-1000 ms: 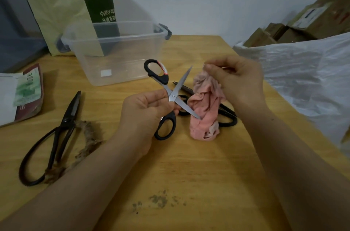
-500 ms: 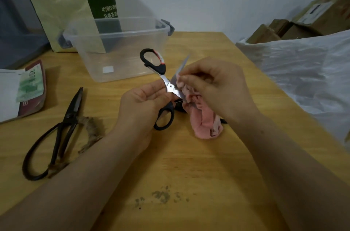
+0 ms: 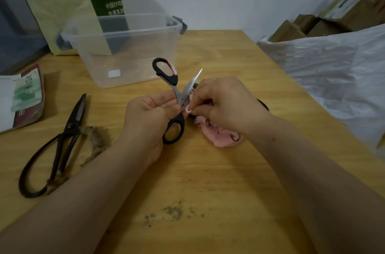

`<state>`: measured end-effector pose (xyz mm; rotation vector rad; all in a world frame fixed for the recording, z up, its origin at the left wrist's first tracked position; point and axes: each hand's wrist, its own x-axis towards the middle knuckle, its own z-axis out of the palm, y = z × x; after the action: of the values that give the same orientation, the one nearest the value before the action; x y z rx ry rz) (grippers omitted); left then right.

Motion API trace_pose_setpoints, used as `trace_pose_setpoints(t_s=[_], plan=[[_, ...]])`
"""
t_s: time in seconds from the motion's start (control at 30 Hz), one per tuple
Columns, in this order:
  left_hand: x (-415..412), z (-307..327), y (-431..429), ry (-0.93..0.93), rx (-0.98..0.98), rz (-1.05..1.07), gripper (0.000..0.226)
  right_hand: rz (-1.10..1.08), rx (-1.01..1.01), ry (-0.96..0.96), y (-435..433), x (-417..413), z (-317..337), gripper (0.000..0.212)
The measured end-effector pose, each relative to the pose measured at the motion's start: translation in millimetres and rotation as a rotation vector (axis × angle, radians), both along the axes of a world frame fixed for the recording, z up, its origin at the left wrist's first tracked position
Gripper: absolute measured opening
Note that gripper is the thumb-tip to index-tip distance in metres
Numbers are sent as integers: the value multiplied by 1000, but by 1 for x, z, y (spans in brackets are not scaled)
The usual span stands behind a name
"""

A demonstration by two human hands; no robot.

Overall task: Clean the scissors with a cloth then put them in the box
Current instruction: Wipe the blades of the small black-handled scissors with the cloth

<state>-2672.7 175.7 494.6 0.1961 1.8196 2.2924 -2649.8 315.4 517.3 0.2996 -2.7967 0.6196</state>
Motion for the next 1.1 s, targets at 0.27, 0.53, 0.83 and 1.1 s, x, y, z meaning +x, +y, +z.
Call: trace_pose_setpoints(t_s=[0.27,0.53,0.83,1.1], plan=[[1,2,3,32,-5,20,27,-152,-260,208,0,7,2,9],[4,3,0,80,-18,23,29,-116,-7,-76,-2,4,5,11],[2,4,1,120,-20,9,30,-268,-844,134,7,7,8,13],[1,5,0,131,-5,-3,33,-64,-971,-7,-4,7,-1,5]])
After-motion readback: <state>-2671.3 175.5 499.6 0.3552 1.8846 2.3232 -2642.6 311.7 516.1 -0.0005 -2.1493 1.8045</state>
